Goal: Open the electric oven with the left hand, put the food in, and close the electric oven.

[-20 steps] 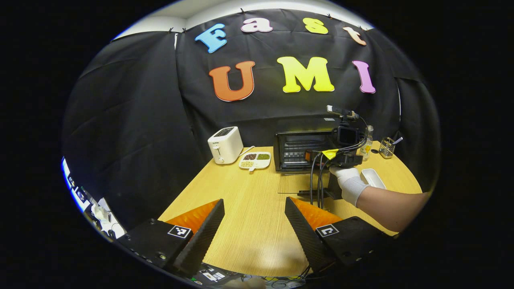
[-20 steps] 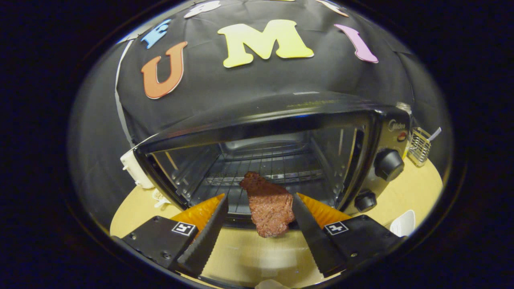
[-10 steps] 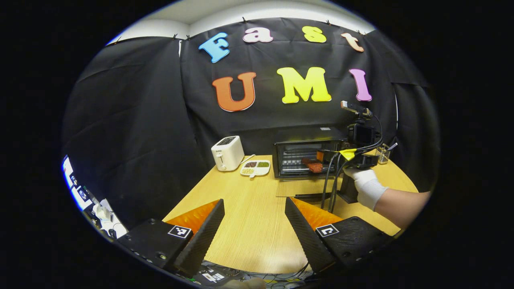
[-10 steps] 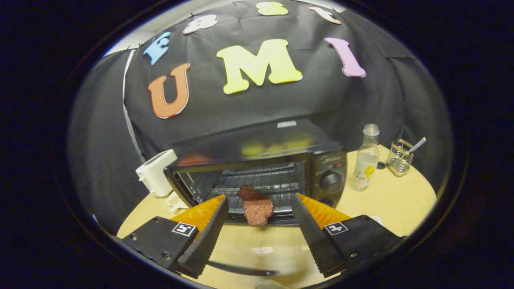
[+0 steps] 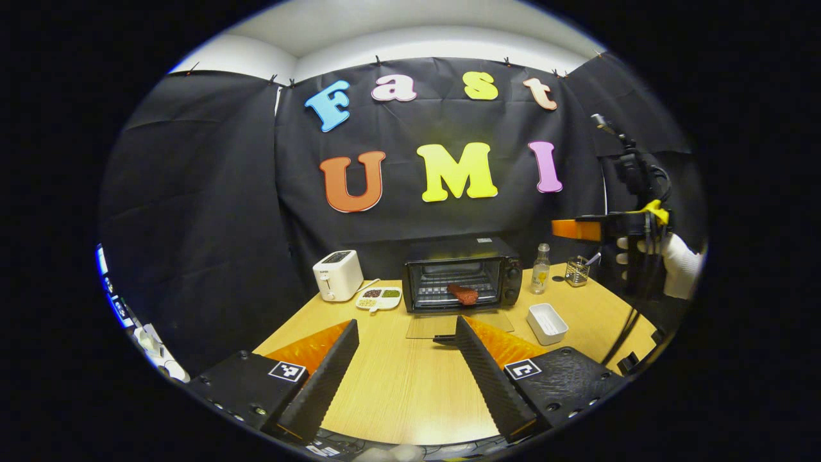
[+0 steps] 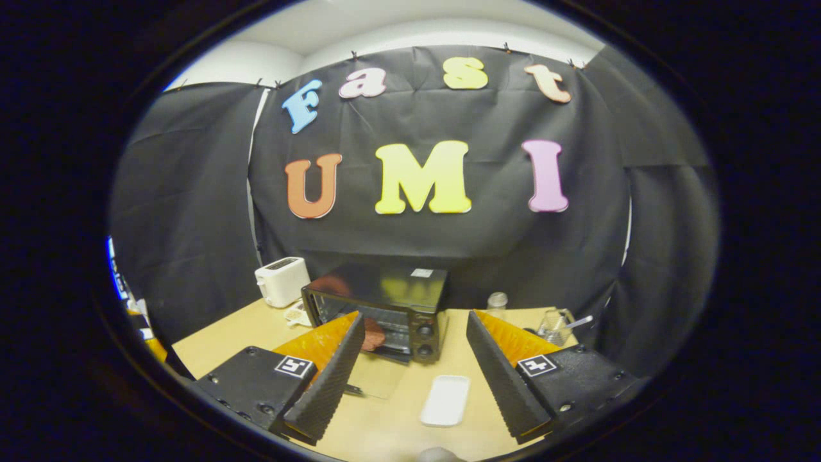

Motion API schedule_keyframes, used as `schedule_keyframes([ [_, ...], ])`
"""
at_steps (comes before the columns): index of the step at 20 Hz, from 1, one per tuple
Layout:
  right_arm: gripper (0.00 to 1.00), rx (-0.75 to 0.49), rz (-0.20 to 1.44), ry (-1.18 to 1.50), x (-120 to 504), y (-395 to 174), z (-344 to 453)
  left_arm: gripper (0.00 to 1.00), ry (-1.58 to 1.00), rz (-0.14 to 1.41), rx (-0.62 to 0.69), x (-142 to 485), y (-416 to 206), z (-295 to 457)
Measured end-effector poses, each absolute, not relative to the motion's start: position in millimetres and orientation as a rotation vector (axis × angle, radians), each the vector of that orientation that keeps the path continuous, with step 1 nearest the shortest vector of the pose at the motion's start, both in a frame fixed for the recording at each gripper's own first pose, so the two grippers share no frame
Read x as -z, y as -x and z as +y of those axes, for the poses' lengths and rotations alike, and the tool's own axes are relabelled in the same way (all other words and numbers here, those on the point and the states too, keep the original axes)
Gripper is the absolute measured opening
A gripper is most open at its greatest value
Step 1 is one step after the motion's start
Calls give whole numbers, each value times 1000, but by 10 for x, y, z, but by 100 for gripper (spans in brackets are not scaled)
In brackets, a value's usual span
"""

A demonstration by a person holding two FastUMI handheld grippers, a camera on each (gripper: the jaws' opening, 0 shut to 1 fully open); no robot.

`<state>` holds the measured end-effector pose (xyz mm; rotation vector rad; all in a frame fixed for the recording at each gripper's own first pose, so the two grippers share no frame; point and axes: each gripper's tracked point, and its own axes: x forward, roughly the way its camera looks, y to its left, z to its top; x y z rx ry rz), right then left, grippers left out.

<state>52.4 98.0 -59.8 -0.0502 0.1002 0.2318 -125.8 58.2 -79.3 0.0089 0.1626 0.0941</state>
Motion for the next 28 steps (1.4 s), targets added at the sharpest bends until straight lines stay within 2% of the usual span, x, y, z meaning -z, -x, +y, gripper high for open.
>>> schedule_keyframes([
  [2, 96, -279, 44, 40, 491, -342, 767, 96, -5, 168, -91, 821, 1110, 387],
  [6, 100, -295, 184, 19, 906, -195, 127, 97, -44, 236, -101, 1127, 818, 33],
  [11, 100, -245, 239, 45, 1067, -79, -524, 97, -28, 377, -68, 1744, 492, -383],
  [13, 100, -214, 244, 32, 1021, -56, -638, 97, -10, 410, -46, 1982, 360, -448],
  [14, 96, -186, 250, 29, 1011, -46, -699, 97, 1, 431, -42, 2127, 275, -455],
  [15, 100, -149, 253, 27, 989, -47, -767, 97, 12, 444, -29, 2245, 188, -468],
  [17, 96, -84, 267, 21, 938, -5, -813, 97, -1, 474, -5, 2545, 0, -460],
  [19, 100, -31, 272, 32, 863, 27, -816, 97, -4, 505, 18, 2779, -178, -423],
  [28, 100, 160, 287, 44, 759, 220, -762, 97, -5, 593, 78, 3457, -727, -339],
])
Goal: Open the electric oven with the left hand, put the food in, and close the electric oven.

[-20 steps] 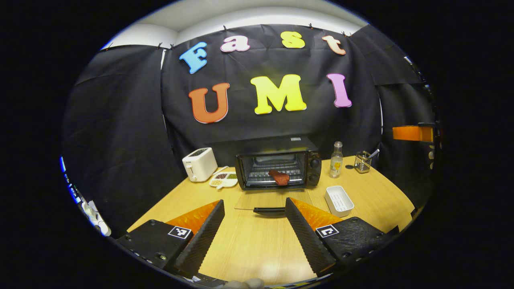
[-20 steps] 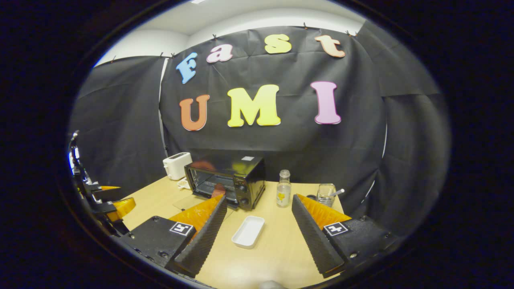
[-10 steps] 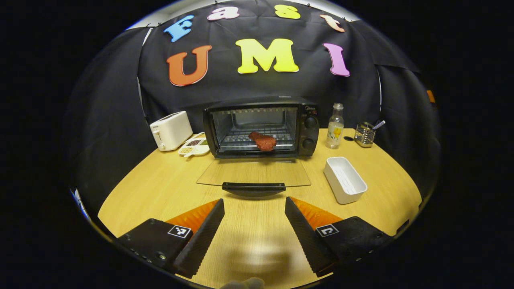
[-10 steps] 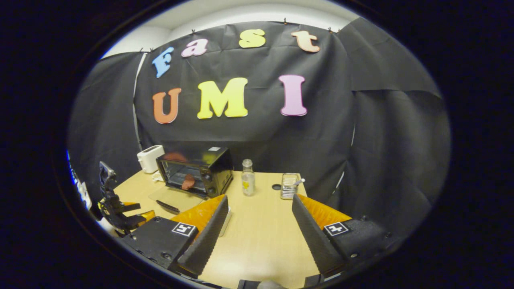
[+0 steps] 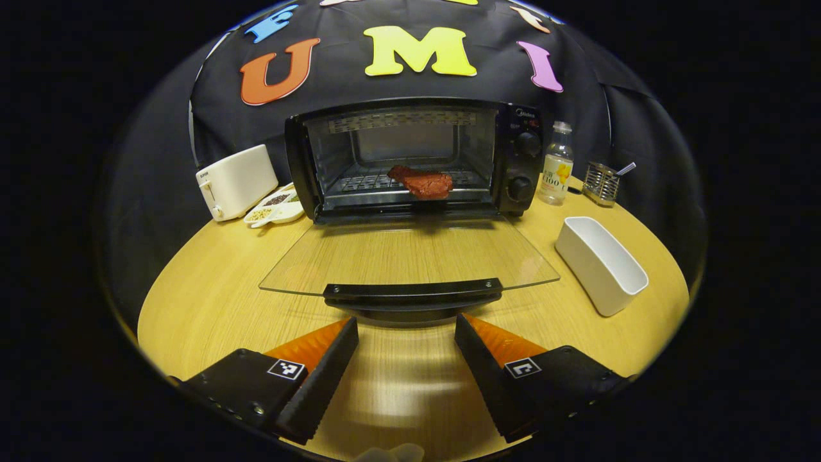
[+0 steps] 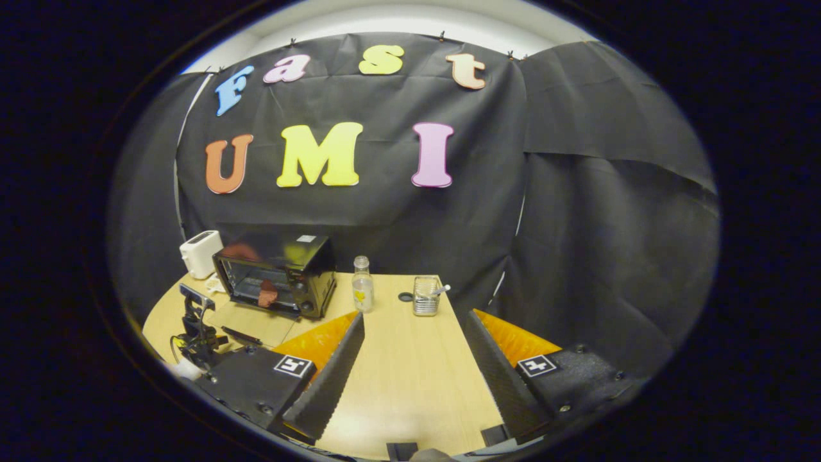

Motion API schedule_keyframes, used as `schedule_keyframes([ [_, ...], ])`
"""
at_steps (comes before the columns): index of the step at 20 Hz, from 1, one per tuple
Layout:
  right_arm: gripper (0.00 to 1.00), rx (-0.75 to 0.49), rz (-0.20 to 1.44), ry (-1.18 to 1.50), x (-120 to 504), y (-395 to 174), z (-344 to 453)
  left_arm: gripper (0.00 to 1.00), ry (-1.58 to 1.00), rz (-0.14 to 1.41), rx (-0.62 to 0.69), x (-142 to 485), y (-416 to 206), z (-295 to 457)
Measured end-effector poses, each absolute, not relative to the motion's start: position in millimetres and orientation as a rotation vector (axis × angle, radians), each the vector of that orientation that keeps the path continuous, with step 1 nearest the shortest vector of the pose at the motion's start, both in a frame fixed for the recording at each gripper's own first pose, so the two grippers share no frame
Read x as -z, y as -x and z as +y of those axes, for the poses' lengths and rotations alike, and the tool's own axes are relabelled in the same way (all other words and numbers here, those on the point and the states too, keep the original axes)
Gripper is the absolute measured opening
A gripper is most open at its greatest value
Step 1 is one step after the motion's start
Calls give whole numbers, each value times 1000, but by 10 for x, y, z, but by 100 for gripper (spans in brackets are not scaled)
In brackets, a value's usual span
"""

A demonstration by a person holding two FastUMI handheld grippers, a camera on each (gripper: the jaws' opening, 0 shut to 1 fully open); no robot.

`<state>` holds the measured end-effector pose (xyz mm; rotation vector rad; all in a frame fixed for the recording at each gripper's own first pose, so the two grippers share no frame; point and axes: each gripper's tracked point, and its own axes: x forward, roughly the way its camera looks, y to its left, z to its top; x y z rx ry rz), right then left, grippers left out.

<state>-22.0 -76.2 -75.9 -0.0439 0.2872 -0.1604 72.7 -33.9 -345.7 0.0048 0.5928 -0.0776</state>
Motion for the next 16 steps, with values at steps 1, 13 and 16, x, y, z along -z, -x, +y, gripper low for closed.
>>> schedule_keyframes([
  [1, 100, 167, 293, 39, 780, 231, -751, 98, -5, 595, 84, 3488, -750, -348],
  [13, 100, 204, 299, -7, 937, 225, -704, 97, -30, 517, 114, 3027, -959, -321],
  [16, 100, 212, 301, -49, 993, 250, -709, 97, -41, 475, 121, 2780, -1062, -304],
])
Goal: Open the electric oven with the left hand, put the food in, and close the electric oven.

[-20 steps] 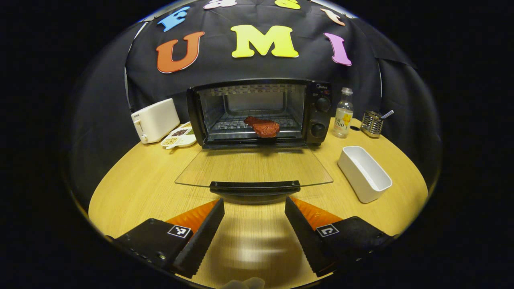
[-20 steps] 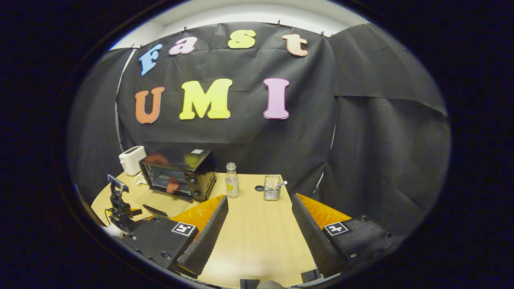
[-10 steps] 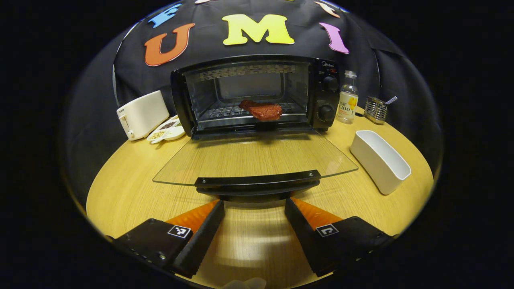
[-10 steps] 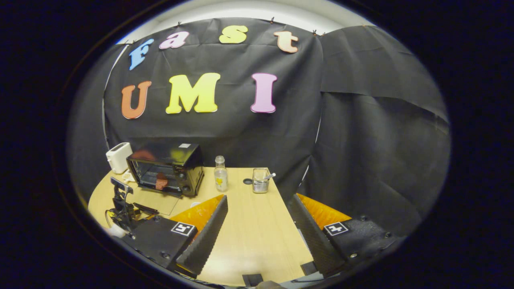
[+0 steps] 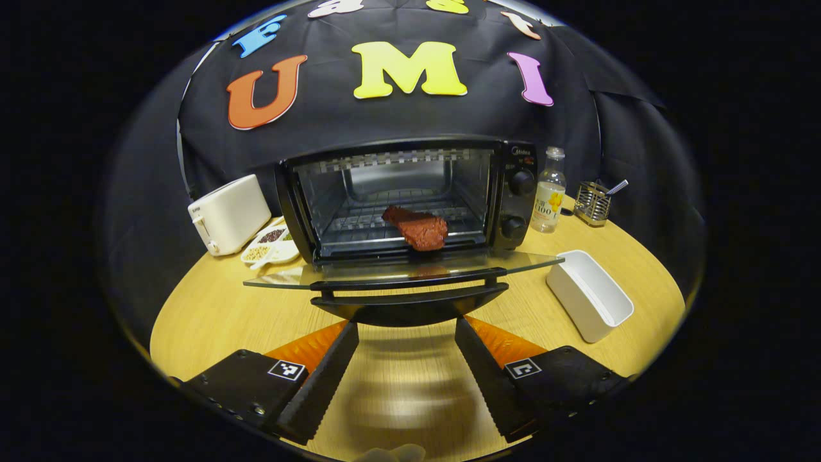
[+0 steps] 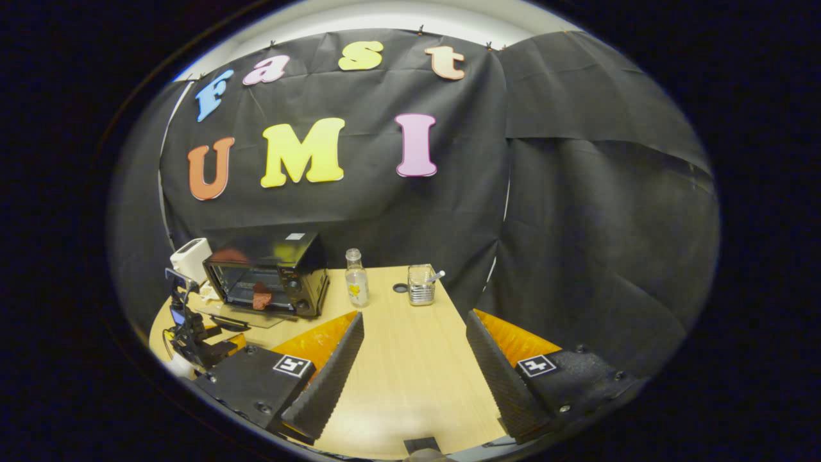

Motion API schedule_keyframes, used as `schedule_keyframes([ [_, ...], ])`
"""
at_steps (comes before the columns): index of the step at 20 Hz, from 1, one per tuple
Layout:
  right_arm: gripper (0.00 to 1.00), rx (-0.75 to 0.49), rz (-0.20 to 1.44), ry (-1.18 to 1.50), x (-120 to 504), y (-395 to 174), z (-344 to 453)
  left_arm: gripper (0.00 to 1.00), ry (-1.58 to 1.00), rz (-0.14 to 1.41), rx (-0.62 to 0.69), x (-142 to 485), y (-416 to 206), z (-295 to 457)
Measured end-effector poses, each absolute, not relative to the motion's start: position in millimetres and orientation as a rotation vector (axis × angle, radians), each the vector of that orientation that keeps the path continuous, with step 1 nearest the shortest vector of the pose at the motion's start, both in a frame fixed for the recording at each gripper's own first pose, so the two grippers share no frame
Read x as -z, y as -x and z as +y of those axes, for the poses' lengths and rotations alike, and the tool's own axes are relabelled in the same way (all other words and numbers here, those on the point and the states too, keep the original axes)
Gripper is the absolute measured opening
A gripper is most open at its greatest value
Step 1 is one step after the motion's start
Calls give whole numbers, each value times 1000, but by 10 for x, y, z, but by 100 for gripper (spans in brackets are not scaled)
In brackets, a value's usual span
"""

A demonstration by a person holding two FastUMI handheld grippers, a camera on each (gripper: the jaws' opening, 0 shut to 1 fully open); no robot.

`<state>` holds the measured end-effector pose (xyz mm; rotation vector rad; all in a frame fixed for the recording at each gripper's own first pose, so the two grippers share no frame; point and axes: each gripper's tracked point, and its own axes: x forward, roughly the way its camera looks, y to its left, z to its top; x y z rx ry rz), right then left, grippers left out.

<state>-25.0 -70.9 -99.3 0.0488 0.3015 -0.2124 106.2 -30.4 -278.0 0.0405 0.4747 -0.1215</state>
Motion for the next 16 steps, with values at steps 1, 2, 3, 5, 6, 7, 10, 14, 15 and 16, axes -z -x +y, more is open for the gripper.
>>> schedule_keyframes([
  [1, 100, 211, 292, -67, 977, 260, -698, 97, -46, 466, 128, 2714, -1098, -310],
  [2, 100, 212, 287, -80, 981, 262, -697, 96, -56, 456, 131, 2655, -1129, -314],
  [3, 100, 213, 285, -91, 996, 276, -708, 96, -67, 446, 135, 2589, -1179, -308],
  [5, 100, 222, 276, -108, 1011, 292, -735, 97, -75, 430, 139, 2469, -1268, -288],
  [6, 100, 235, 270, -108, 1014, 300, -765, 96, -63, 434, 135, 2448, -1301, -289],
  [7, 100, 249, 265, -107, 1007, 304, -806, 97, -57, 424, 135, 2385, -1351, -285],
  [10, 100, 264, 260, -125, 966, 365, -850, 96, -55, 408, 132, 2235, -1490, -287],
  [14, 100, 291, 260, -143, 960, 440, -929, 96, -53, 357, 136, 2005, -1664, -295],
  [15, 100, 297, 256, -148, 948, 440, -946, 96, -57, 350, 131, 1968, -1705, -283],
  [16, 100, 302, 255, -151, 933, 457, -960, 96, -56, 349, 131, 1952, -1735, -279],
])
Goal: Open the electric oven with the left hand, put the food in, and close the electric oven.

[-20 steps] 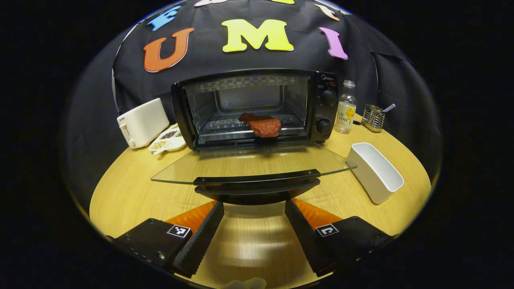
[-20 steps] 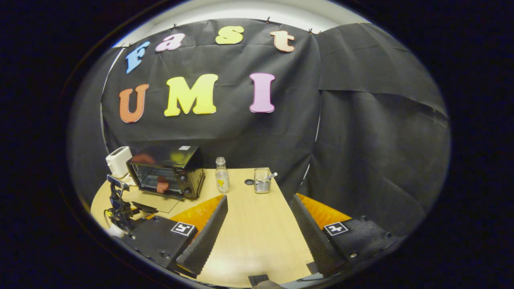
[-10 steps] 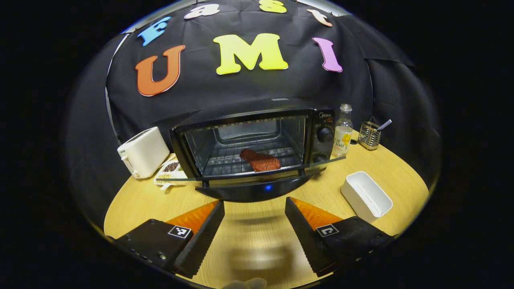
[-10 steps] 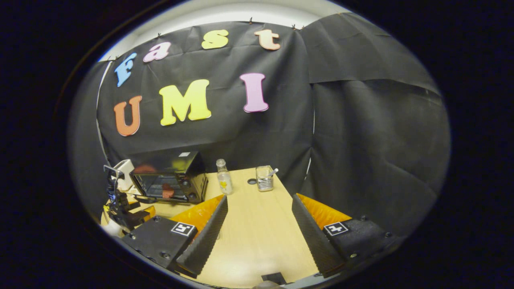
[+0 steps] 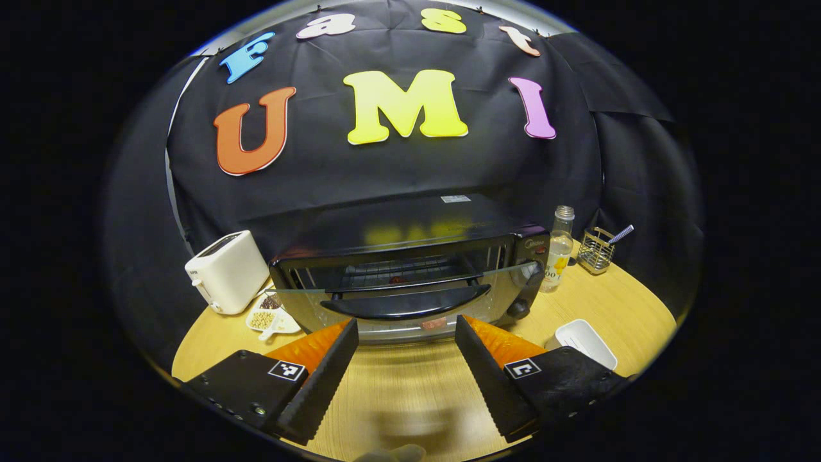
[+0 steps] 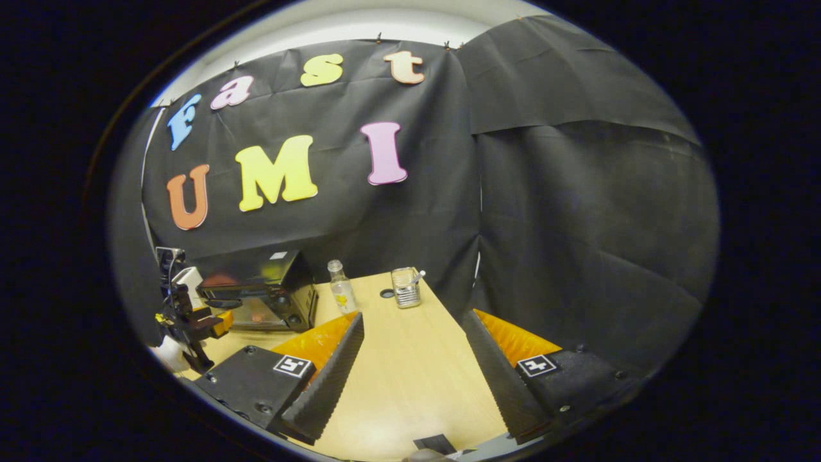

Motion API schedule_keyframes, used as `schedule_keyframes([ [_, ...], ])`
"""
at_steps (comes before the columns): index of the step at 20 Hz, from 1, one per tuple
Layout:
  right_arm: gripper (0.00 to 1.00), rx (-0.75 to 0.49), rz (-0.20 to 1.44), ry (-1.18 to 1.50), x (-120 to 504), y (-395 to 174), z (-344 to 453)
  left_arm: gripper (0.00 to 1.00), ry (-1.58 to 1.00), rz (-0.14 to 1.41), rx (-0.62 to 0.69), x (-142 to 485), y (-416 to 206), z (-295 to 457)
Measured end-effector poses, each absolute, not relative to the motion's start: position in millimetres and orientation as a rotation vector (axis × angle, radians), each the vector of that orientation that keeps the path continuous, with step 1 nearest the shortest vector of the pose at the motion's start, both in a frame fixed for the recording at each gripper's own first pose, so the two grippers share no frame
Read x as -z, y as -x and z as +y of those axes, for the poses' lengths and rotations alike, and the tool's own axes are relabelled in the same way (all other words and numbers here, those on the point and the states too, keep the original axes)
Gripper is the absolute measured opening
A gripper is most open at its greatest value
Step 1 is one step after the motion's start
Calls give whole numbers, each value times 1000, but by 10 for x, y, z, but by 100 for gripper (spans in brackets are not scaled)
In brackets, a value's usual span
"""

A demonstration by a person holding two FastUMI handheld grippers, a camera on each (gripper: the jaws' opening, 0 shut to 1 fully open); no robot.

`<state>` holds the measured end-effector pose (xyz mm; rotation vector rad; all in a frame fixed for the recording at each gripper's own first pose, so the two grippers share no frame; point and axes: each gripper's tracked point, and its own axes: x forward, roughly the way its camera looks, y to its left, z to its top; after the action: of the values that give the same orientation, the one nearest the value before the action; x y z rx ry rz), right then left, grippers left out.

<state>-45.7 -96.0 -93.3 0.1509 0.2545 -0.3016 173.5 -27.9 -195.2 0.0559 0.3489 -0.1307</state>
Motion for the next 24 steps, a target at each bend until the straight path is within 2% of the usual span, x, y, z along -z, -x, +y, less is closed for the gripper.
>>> schedule_keyframes([
  [7, 100, 297, 259, -141, 907, 495, -935, 96, -40, 365, 149, 2004, -1678, -386],
  [14, 100, 238, 250, -126, 846, 563, -856, 97, -33, 356, 148, 1832, -1431, -455],
  [19, 100, 168, 199, -104, 686, 749, -905, 97, -11, 262, 120, 1244, -938, -575],
  [21, 98, 127, 179, -91, 628, 860, -917, 97, 20, 207, 95, 905, -612, -586],
  [24, 100, 68, 127, -56, 455, 1045, -927, 96, 50, 130, 47, 393, 2, -545],
])
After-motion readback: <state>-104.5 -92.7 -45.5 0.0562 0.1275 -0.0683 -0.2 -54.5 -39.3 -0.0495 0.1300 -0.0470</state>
